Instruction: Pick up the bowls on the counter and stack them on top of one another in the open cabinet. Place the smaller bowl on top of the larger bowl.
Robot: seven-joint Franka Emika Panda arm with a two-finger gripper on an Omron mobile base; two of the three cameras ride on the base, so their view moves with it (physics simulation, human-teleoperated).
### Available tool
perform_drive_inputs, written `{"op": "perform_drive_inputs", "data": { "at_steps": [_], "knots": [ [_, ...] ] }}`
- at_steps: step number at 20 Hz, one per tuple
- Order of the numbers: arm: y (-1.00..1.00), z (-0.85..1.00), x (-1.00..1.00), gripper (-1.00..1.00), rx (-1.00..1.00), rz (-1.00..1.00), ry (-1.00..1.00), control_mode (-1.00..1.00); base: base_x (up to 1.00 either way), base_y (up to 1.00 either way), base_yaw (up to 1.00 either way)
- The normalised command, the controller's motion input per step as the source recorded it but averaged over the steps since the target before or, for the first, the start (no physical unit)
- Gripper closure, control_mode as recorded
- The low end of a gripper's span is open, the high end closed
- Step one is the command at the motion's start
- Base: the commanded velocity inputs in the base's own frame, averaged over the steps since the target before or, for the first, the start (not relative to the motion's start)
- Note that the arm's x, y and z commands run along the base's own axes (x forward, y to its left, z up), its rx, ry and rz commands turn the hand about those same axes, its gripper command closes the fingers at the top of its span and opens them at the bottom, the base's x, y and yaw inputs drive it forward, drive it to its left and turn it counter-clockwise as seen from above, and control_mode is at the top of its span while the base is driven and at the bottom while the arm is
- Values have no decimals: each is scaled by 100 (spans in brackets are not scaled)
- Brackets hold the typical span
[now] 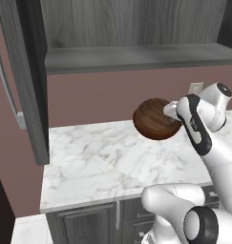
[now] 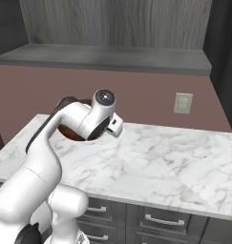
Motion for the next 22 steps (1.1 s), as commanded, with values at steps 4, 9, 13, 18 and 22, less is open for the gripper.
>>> {"op": "perform_drive_inputs", "data": {
  "at_steps": [4, 9, 13, 18, 22],
  "knots": [
    [0, 63, -66, 100, 0, 12, 0, -100, 0, 0, 0],
    [1, 68, -58, 100, 0, 11, 0, -100, 0, 0, 0],
    [6, 67, -49, 100, 0, 9, 0, -100, 0, 0, 0],
    [14, 50, -31, 100, 0, 7, 0, -100, 0, 0, 0],
    [17, 44, -28, 100, 0, 6, 0, -100, 0, 0, 0]
  ]
}}
